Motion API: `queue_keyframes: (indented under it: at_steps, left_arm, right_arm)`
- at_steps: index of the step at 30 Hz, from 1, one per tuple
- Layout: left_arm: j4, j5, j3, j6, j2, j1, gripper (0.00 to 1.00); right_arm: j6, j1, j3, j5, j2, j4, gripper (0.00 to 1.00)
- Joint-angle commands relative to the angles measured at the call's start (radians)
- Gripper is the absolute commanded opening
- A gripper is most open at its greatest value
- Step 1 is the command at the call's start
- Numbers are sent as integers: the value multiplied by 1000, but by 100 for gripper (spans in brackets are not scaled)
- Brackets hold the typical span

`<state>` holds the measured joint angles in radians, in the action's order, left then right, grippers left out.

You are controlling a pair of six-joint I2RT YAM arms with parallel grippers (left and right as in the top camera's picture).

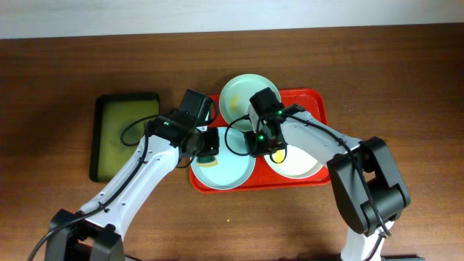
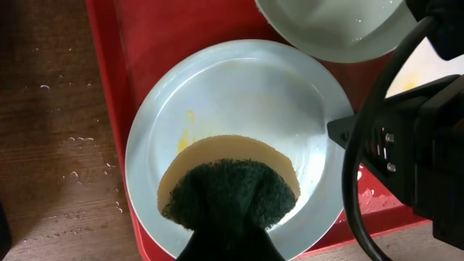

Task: Clean dirty plates on tray and stack at the side
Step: 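Hold the plate with the right gripper and scrub it with the sponge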

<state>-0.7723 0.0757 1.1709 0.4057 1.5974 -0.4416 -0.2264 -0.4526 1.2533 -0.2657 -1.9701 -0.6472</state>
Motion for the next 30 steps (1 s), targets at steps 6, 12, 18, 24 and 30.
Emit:
queue_keyframes:
  at_steps: [6,12,18,24,30]
  left_arm:
    - [162,13,-119,99,19,-54,0]
    - [346,14,-215,171,78,-55,0]
    - [497,13,-235,170,186,-56,0]
    - [474,-212,-235,169,252,-56,0]
    - [403,-388,-234,71,243,-53,0]
  right_arm:
    - [-18,-5,-9,12,-19,1,4]
    - [-19,-5,-9,12,-19,1,4]
    - [-19,-5,-9,12,-19,7,4]
    - [-18,-5,-9,13,-19,9,4]
    - [-18,-5,-9,13,-19,8,4]
